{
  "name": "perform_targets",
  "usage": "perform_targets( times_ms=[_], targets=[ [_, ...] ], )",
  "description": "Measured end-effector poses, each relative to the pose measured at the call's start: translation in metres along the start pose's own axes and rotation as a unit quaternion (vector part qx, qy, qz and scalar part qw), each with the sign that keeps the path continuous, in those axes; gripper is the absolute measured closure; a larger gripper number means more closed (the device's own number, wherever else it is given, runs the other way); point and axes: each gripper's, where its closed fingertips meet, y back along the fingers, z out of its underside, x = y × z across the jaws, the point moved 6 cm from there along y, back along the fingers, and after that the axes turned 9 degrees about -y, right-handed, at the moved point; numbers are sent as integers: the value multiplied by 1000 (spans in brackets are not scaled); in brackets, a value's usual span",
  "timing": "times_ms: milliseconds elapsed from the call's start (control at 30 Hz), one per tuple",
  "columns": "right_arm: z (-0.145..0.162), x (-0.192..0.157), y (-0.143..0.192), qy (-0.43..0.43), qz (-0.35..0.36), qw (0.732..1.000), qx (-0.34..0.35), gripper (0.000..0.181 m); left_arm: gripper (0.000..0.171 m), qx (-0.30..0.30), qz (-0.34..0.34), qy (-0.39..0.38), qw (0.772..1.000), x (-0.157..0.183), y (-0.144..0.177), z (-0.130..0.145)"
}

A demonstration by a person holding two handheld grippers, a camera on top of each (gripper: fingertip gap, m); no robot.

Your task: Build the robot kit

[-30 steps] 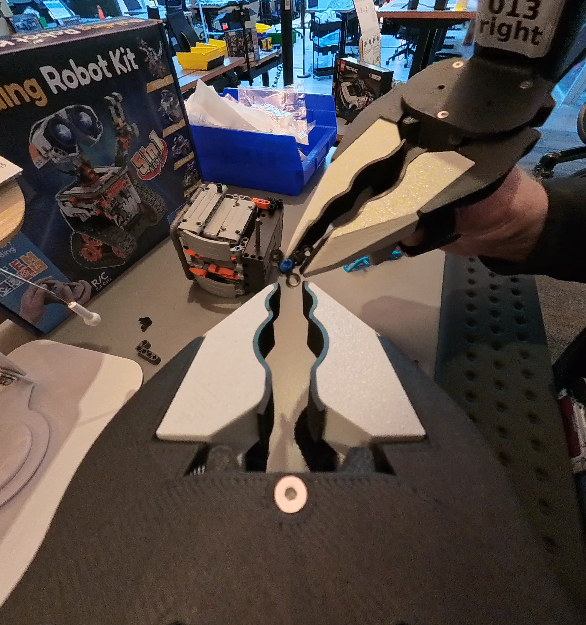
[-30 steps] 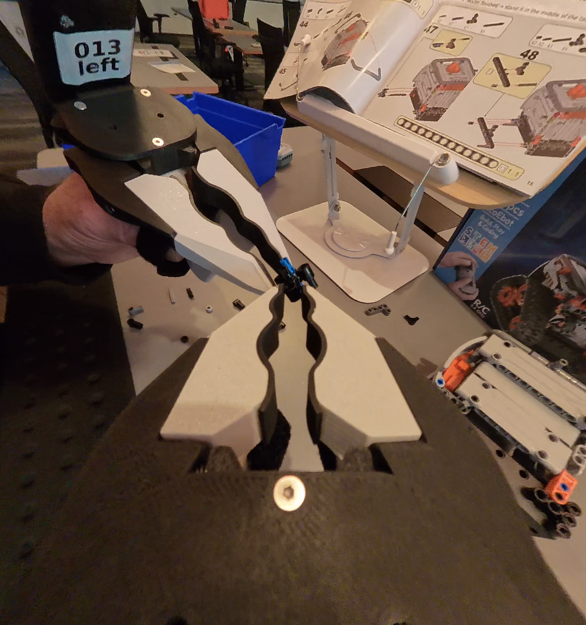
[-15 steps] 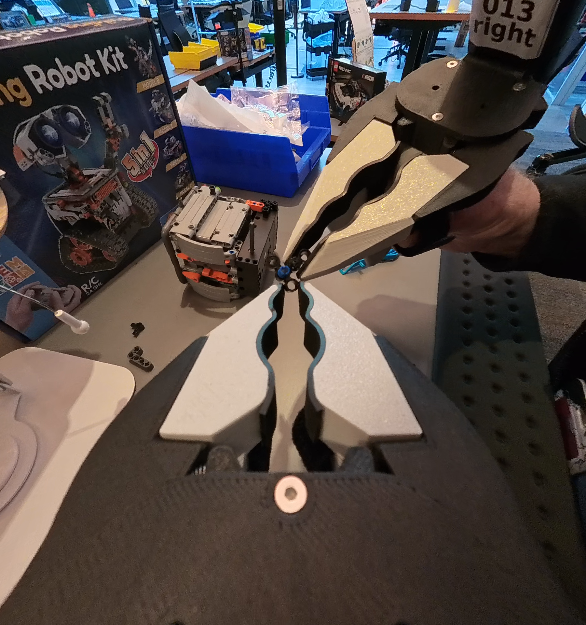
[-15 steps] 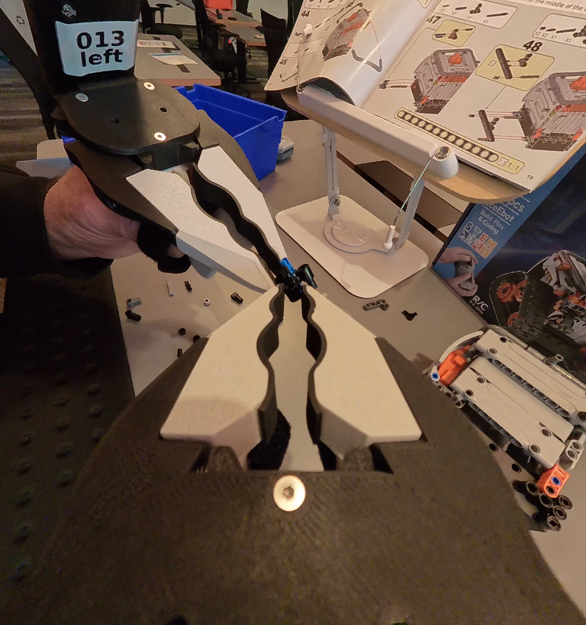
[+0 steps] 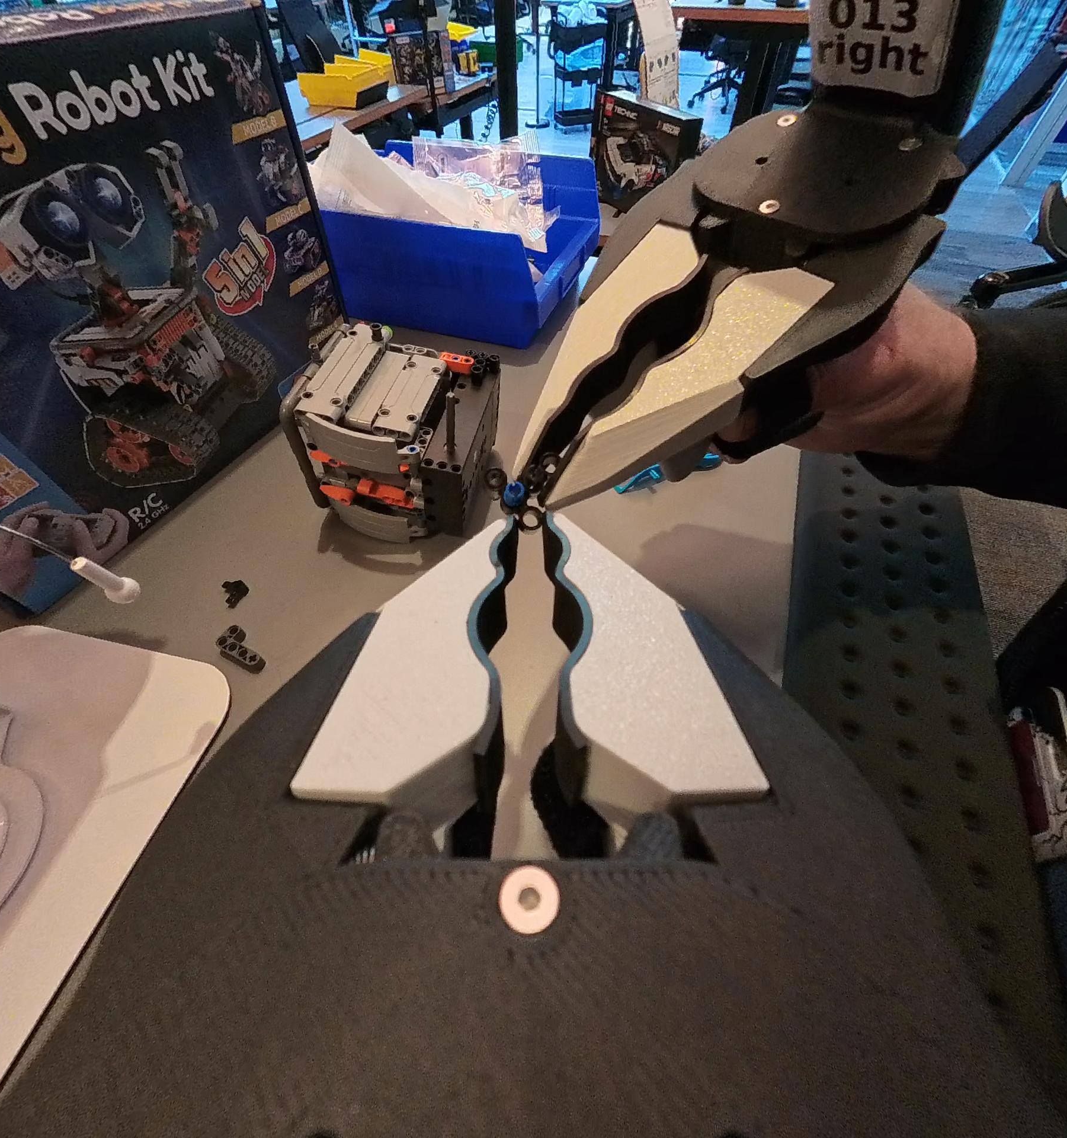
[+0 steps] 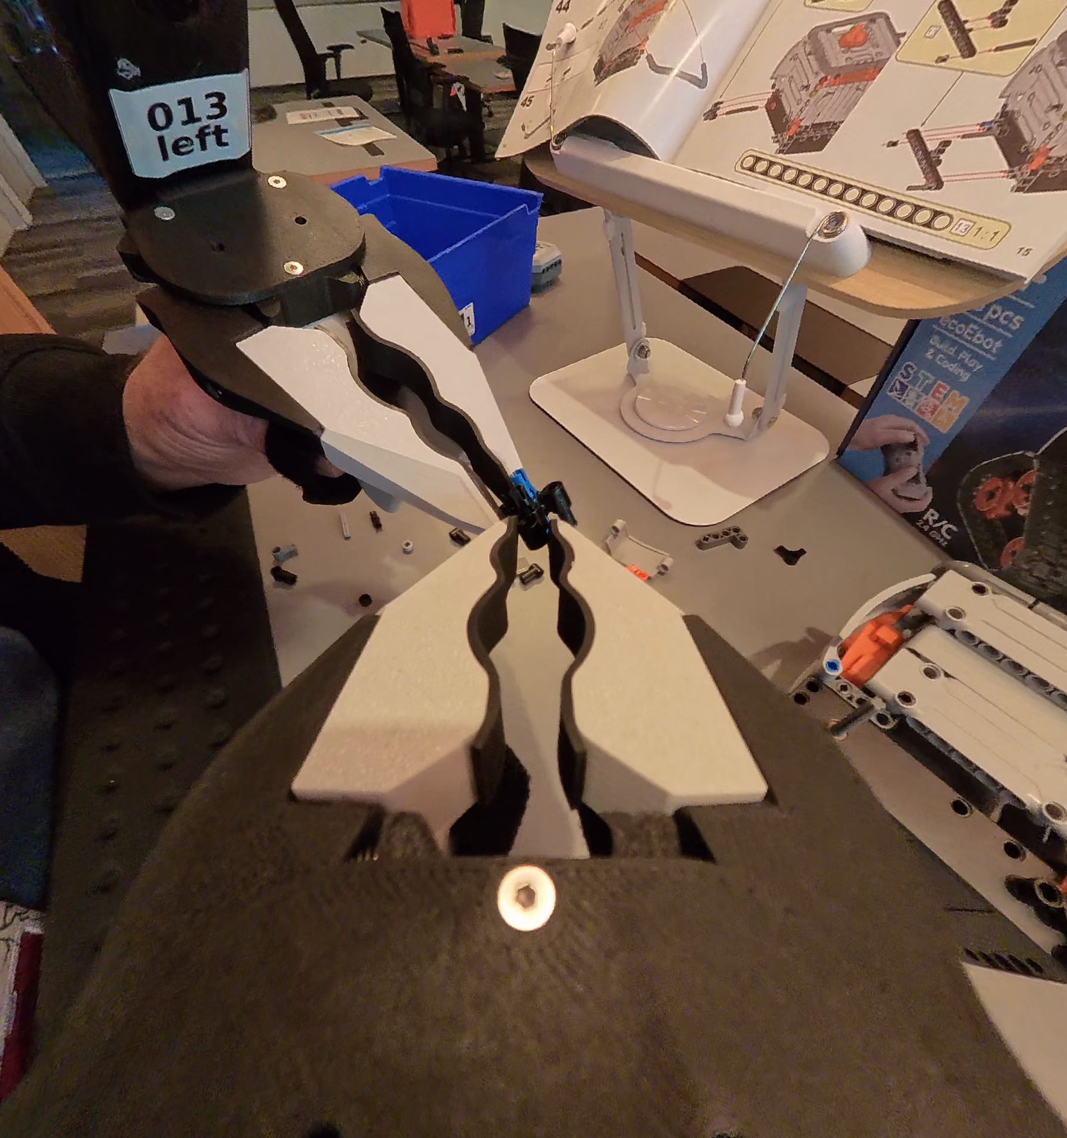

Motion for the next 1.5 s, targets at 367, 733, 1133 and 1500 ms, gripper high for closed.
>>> perform_targets(
  times_ms=[367,733,1133,1500],
  targets=[
    [2,1,-2,-9,-12,1000,-5,175,166,-1,1,3,1000,1,1,2],
    [2,1,-2,-9,-14,1000,-8,175,166,-1,1,4,1000,1,0,3],
    [-1,3,-1,-7,-26,1000,-14,175,166,5,-1,6,1000,0,0,2],
    [-6,3,0,-7,-21,1000,4,175,166,17,-15,0,1000,-2,2,-4]
  ],
)
